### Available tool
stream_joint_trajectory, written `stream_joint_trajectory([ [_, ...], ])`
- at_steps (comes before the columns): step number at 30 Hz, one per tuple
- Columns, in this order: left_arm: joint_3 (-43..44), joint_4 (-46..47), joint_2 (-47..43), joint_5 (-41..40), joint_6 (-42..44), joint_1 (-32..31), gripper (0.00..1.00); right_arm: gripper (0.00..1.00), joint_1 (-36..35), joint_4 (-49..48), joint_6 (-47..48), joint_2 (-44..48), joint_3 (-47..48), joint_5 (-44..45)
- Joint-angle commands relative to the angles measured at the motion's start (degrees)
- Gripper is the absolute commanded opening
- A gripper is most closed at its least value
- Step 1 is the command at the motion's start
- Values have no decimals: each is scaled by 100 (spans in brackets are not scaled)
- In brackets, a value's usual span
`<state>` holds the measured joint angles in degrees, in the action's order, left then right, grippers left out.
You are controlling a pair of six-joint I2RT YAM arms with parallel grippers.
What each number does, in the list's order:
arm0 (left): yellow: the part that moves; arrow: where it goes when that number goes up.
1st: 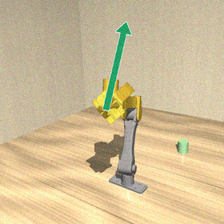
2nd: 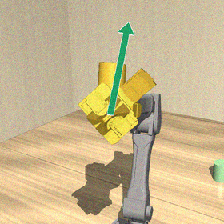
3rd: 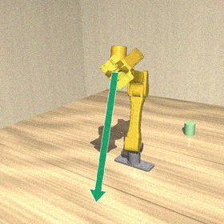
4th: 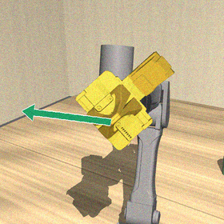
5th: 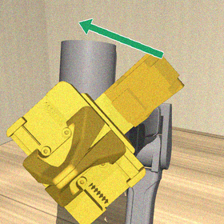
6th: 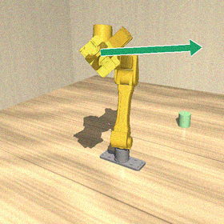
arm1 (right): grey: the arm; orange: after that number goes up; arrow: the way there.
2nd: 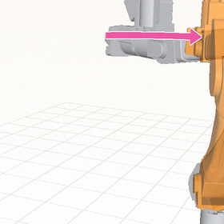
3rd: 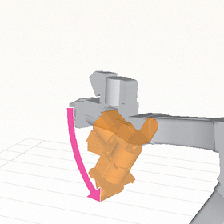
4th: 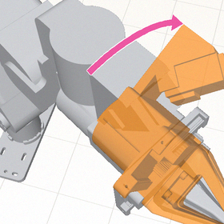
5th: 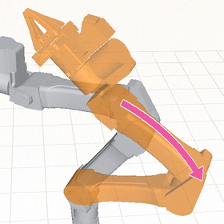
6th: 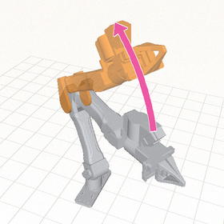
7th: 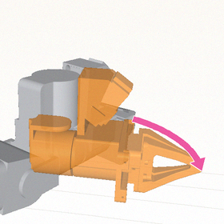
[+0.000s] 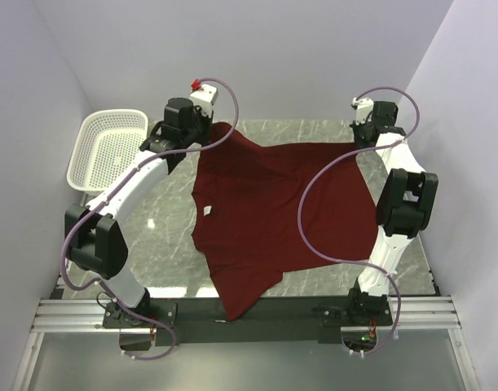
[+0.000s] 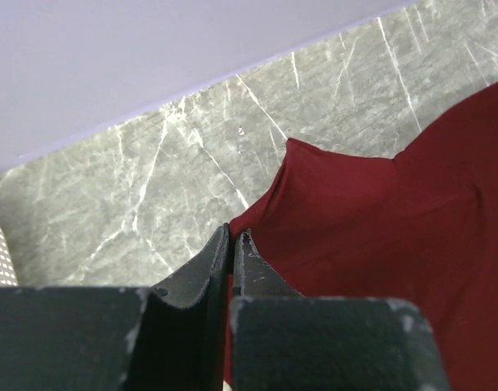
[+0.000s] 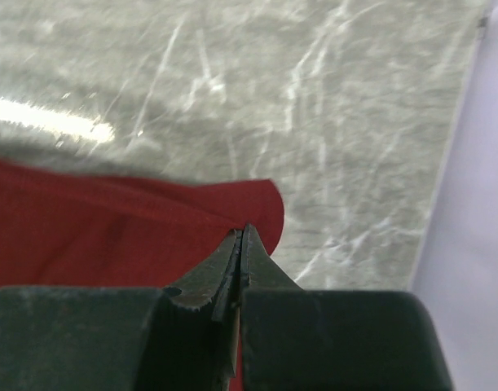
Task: Fold and stack the t-shirts
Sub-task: Flatten the tshirt out
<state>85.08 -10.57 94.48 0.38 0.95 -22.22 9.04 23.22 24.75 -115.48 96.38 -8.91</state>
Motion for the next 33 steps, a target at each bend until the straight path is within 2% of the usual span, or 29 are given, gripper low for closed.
stream_joint_trajectory([
  [1,27,81,-184,6,344,-19,0,0,37,-143,38,421,-119,-383],
  [6,9,90,-149,-433,581,-20,0,0,45,-108,179,544,-58,-691],
  [13,466,-121,325,-293,617,-11,0,0,72,-107,197,623,74,-963],
  [25,281,90,712,-319,538,-11,0,0,502,-345,21,861,-84,-1306],
  [33,264,248,625,-582,599,-11,0,0,617,-169,144,755,4,-1605],
])
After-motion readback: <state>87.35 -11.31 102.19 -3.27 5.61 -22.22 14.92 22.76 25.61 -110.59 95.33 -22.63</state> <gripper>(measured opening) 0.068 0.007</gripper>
